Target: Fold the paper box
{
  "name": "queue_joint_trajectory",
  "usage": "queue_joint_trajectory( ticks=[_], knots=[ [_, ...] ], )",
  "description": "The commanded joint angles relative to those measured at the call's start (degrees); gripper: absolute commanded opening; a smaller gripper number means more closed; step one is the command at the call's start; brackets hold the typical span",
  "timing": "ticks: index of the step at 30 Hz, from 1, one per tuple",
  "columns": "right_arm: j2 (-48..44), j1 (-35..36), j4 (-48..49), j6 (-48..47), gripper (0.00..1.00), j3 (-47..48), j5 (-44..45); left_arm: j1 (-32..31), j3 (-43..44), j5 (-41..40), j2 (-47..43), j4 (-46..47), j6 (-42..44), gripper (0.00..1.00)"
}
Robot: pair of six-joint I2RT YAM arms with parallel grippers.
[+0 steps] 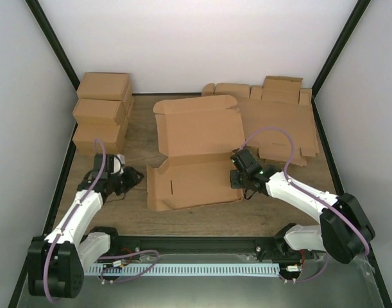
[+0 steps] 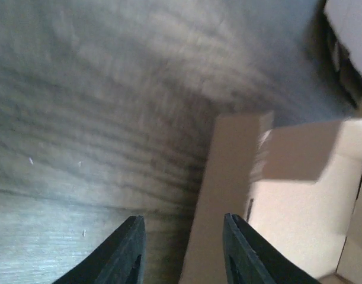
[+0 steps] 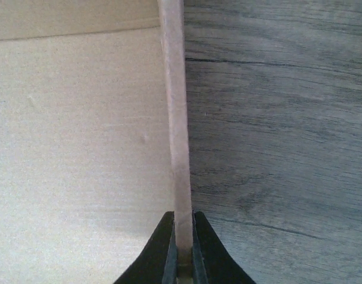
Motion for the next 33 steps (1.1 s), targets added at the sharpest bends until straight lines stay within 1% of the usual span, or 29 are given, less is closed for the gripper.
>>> queue_joint_trajectory(
  ticks=[1,5,10,15,18,25,33],
  knots=[
    [-1.82,-1.2,3.79,1.17,0.01,-0.28,-1.96,0.34,-7.92,6.38,-0.85,8.78,-8.8,0.36],
    [-1.63,-1.69,4.78,1.17,0.01,-0.35,-3.75,0.28,-11.36,6.49,-0.22,11.73,-9.9,0.33],
    [-1.14,-1.82,5.31,0.61,0.01,-0.08,-4.82,0.07,-13.48,11.49,4.39,16.74,-10.25,0.33],
    [-1.05,-1.77,5.72,0.56,0.01,-0.02,-6.62,-0.04,-15.51,17.69,6.1,23.74,-12.56,0.4],
    [-1.2,-1.81,6.14,0.33,0.01,-0.23,-7.66,-0.13,-17.44,23.47,5.76,30.62,-16.85,0.44],
    [-0.89,-1.82,6.42,-0.05,0.01,-0.31,-8.67,-0.29,-16.26,27.25,1.33,32.39,-20.94,0.48],
    [-0.66,-1.85,6.69,0.07,0.01,-0.3,-8.92,-0.42,-16.75,26.74,-3.69,30.29,-23.22,0.47]
  ],
)
